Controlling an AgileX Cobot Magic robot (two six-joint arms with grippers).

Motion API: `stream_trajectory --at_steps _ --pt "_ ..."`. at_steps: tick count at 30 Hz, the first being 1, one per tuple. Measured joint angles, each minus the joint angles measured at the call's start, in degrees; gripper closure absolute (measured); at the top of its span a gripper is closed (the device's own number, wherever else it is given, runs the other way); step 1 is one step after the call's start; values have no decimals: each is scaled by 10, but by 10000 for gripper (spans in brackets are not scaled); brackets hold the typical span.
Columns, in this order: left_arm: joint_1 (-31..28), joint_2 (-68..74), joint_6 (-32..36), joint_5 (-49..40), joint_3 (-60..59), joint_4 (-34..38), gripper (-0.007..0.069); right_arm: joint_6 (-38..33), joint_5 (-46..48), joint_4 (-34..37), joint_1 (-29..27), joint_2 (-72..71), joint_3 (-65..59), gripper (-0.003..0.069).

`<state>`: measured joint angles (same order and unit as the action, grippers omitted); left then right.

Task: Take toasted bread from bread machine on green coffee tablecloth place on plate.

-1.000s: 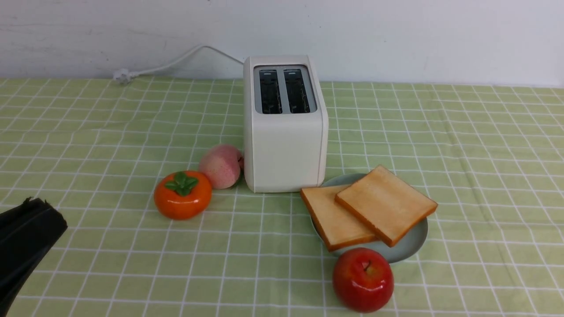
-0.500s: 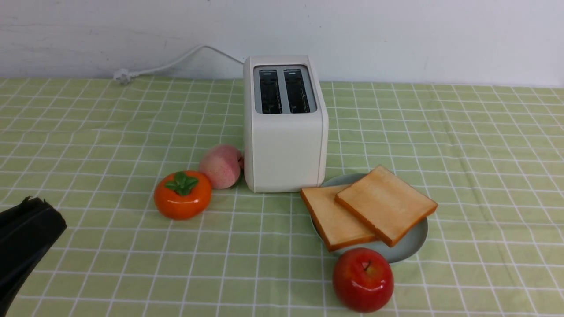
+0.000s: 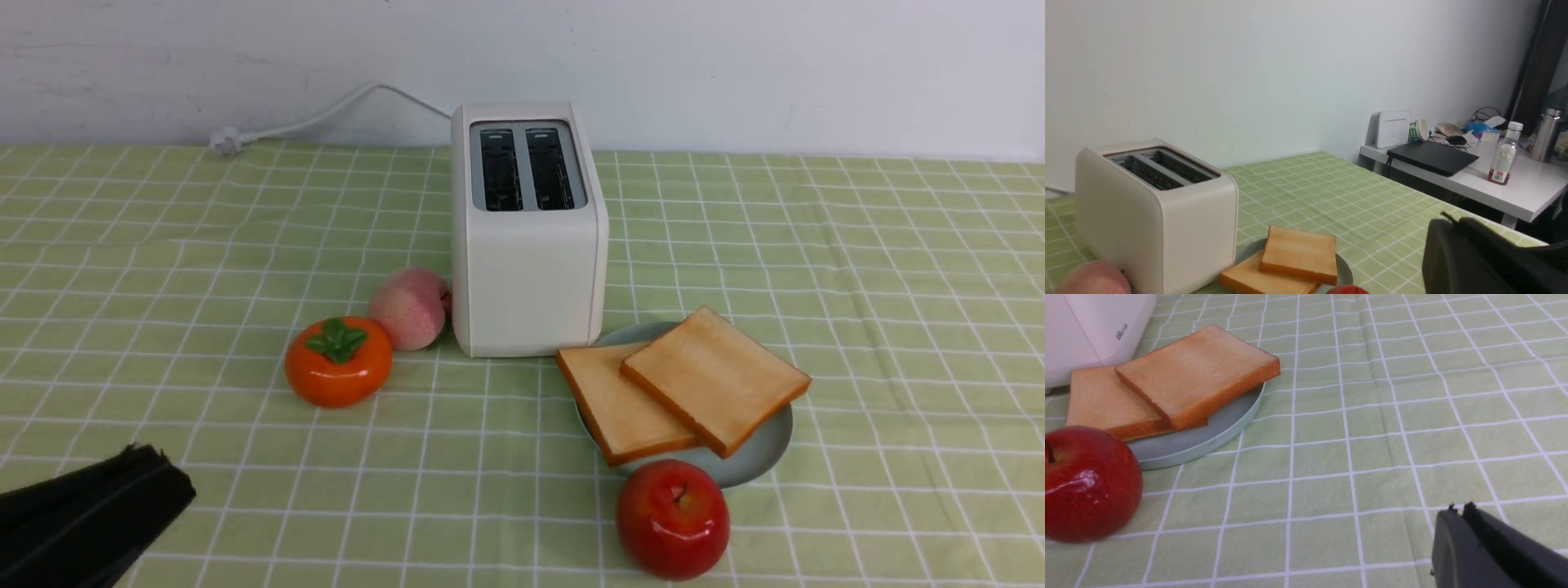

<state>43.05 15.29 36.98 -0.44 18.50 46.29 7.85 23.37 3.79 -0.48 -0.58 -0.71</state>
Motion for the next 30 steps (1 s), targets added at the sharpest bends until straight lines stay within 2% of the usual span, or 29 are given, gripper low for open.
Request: stream_trajectory --at_steps 2,4,9,15,18,22,23,24,26,27,28,30 --pt "0 0 -59 -15 0 -60 638 0 0 0 0 0 0 631" --pt "0 0 -91 -27 -1 -108 638 0 0 0 0 0 0 628" --pt "0 0 -108 -37 -4 -151 638 0 0 0 0 0 0 623" --pt "-4 0 -118 60 -52 -190 638 0 0 -1 0 0 0 620" --pt "-37 -2 -156 92 -86 -232 638 0 0 -1 0 0 0 620" --pt "-146 -7 -288 74 -117 -310 638 0 0 -1 0 0 0 615" --pt "-146 -7 -294 72 -118 -314 638 0 0 -1 0 0 0 615" --pt "-190 -11 -342 52 -124 -348 638 0 0 -1 0 0 0 612" --pt "-249 -25 -397 21 -134 -390 638 0 0 -1 0 0 0 608" --pt "-254 -27 -402 21 -134 -394 638 0 0 -1 0 0 0 607" --pt "-294 -44 -444 -6 -143 -424 638 0 0 -1 0 0 0 606" --pt "-336 -70 -475 -28 -151 -446 638 0 0 -1 0 0 0 603"
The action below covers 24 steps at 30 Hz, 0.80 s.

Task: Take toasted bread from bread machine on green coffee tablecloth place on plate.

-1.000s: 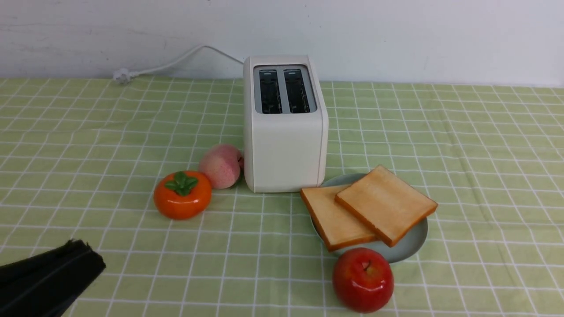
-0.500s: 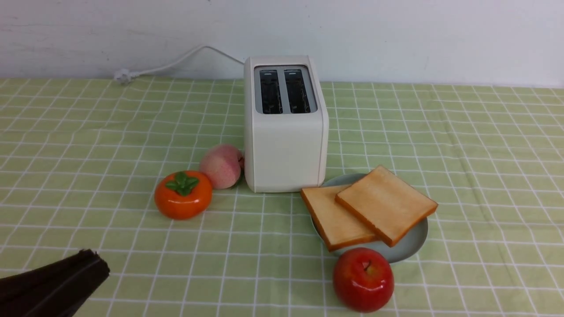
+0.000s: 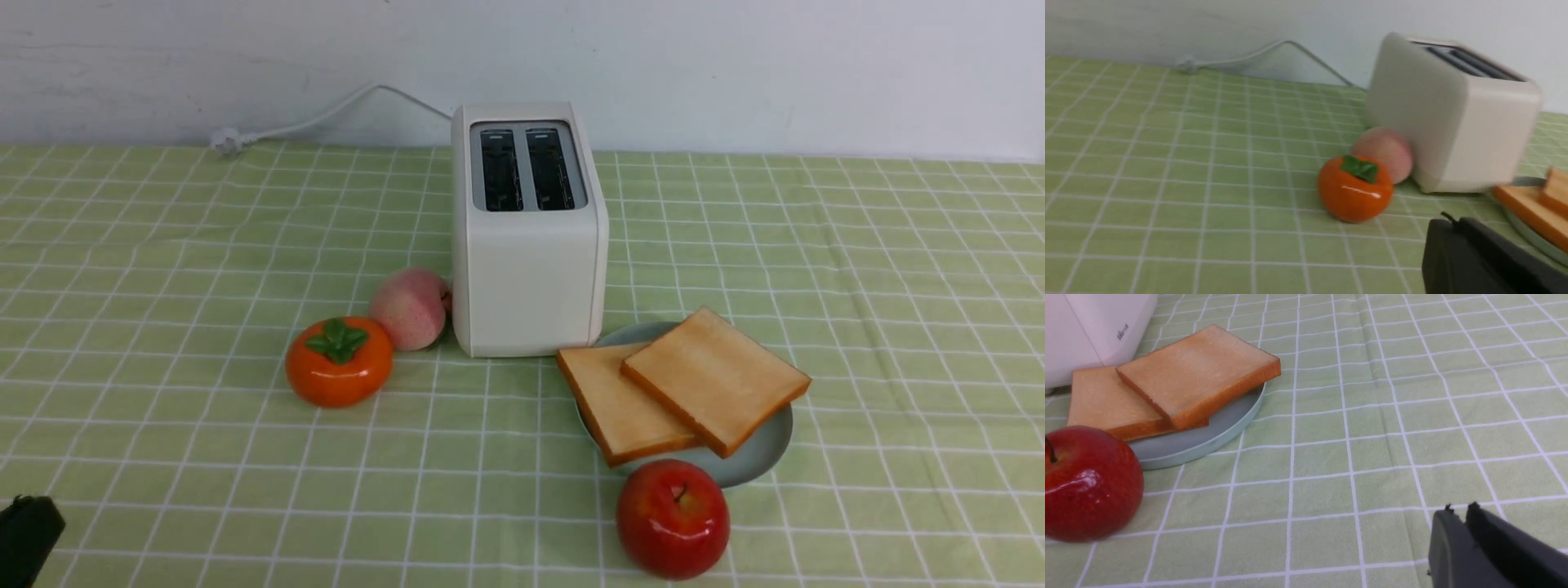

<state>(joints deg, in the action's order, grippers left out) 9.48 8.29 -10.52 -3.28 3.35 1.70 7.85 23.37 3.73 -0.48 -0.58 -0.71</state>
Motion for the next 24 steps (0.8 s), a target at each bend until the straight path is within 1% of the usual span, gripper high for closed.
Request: stream_trajectory --at_steps 2,3,5,7,10,11,13,24 --pt "-31 -32 -18 -20 -12 -11 638 0 0 0 0 0 0 599" --pt "-31 -32 -19 -23 -14 -12 638 0 0 0 0 0 0 598" --pt "-51 -74 -22 -43 -34 -17 638 0 0 0 0 0 0 594" --pt "-54 -84 -22 -55 -43 -17 638 0 0 0 0 0 0 592" --pt "-55 -89 -26 -105 -49 -17 638 0 0 -1 0 0 0 590" --pt "-55 -89 -31 -149 -49 -17 638 0 0 -1 0 0 0 587" --pt "-55 -89 -34 -186 -51 -17 638 0 0 -1 0 0 0 585" --pt "-55 -89 -36 -191 -51 -17 638 0 0 -1 0 0 0 573"
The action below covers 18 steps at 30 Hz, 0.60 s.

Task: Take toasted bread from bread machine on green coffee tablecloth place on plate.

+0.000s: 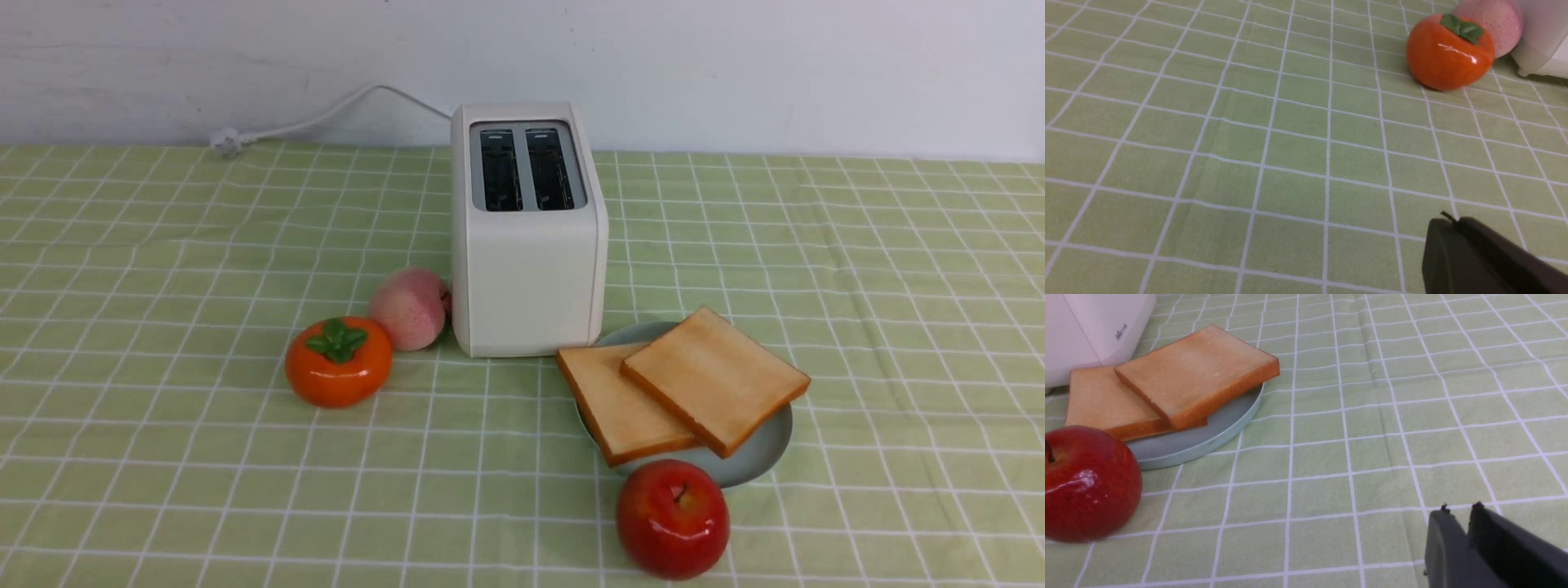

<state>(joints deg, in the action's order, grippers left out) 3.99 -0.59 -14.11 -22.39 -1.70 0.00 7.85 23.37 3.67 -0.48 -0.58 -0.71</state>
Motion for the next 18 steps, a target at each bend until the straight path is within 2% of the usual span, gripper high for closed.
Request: stream_trajectory --at_steps 18 --pt "0 0 -2 0 0 0 638 0 0 0 0 0 0 558"
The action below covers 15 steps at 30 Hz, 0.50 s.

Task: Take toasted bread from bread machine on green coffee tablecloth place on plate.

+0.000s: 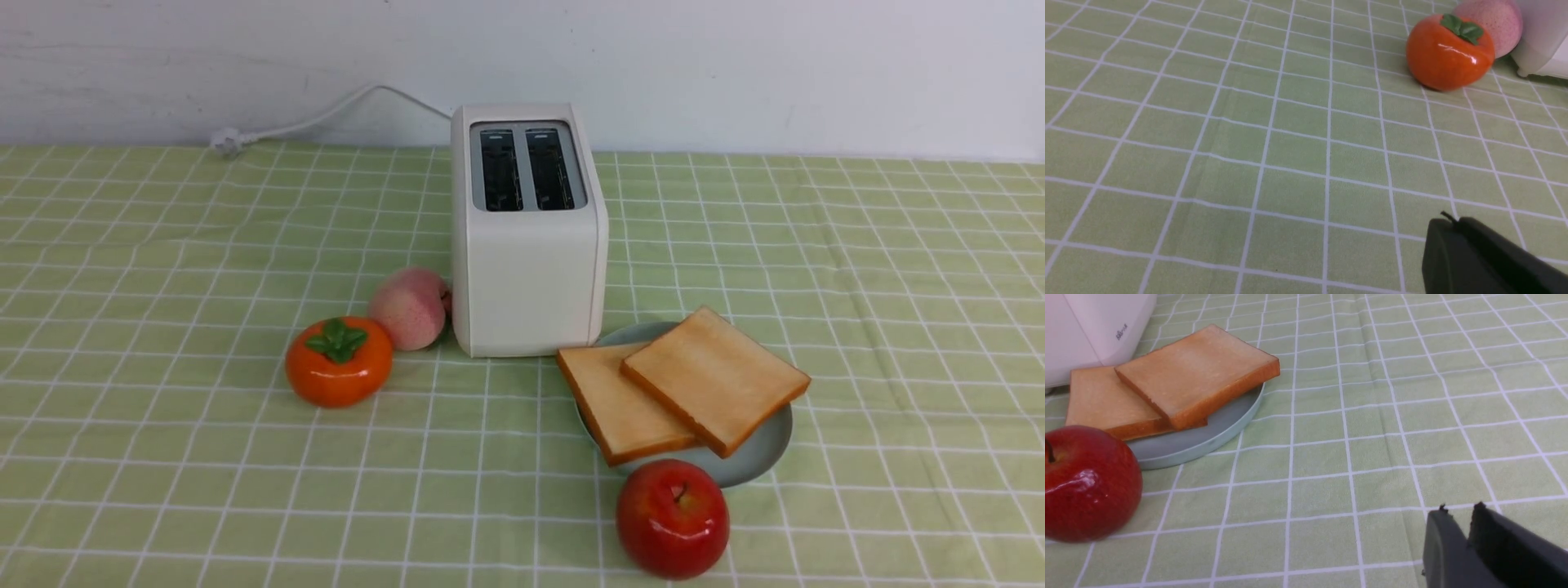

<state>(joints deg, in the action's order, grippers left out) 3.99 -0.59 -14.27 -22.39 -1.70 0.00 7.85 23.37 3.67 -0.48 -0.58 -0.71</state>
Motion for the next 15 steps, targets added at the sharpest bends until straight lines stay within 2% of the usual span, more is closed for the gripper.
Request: stream_trajectory --at_steps 15 --pt "0 0 0 0 0 -3 638 0 0 0 0 0 0 537"
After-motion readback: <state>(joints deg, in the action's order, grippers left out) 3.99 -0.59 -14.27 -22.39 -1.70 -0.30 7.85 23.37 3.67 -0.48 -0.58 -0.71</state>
